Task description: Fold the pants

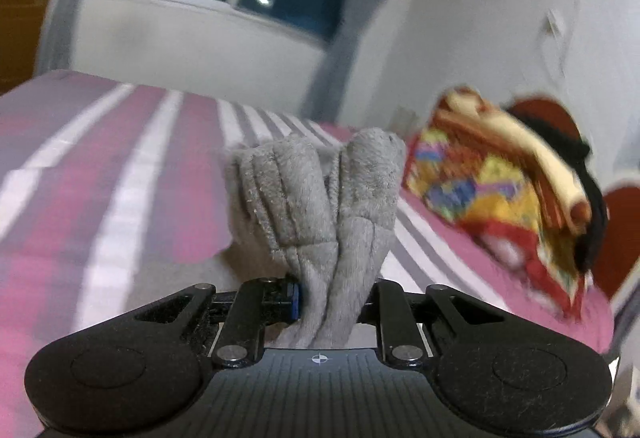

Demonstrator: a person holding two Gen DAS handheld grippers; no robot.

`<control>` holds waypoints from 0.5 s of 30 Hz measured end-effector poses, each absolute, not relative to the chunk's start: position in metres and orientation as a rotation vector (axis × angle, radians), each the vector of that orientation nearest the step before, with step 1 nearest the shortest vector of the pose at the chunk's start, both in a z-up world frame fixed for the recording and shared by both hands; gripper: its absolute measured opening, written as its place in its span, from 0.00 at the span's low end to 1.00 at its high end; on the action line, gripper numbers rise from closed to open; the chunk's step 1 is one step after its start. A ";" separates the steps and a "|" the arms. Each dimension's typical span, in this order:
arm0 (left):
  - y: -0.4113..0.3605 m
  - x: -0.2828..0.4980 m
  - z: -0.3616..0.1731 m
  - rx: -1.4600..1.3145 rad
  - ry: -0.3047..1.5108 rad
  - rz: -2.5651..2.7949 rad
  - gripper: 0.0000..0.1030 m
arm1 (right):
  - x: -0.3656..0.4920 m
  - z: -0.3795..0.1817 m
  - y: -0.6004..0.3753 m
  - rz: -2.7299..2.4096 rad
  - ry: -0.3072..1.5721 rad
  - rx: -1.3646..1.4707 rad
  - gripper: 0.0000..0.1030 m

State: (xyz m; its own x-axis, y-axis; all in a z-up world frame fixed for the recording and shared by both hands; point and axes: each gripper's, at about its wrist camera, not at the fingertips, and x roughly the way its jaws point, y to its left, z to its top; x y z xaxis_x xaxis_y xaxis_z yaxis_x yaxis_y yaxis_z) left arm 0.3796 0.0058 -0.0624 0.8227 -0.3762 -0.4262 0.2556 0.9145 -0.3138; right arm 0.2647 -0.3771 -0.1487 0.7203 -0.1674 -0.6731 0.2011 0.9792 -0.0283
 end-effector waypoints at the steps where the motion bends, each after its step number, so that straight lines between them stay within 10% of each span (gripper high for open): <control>1: -0.007 0.370 -0.067 -0.219 0.519 -0.351 0.18 | 0.264 -0.149 -0.377 -0.201 0.738 0.046 1.00; 15: -0.108 0.355 -0.108 0.158 0.588 -0.404 0.18 | 0.265 -0.150 -0.378 -0.198 0.727 0.055 1.00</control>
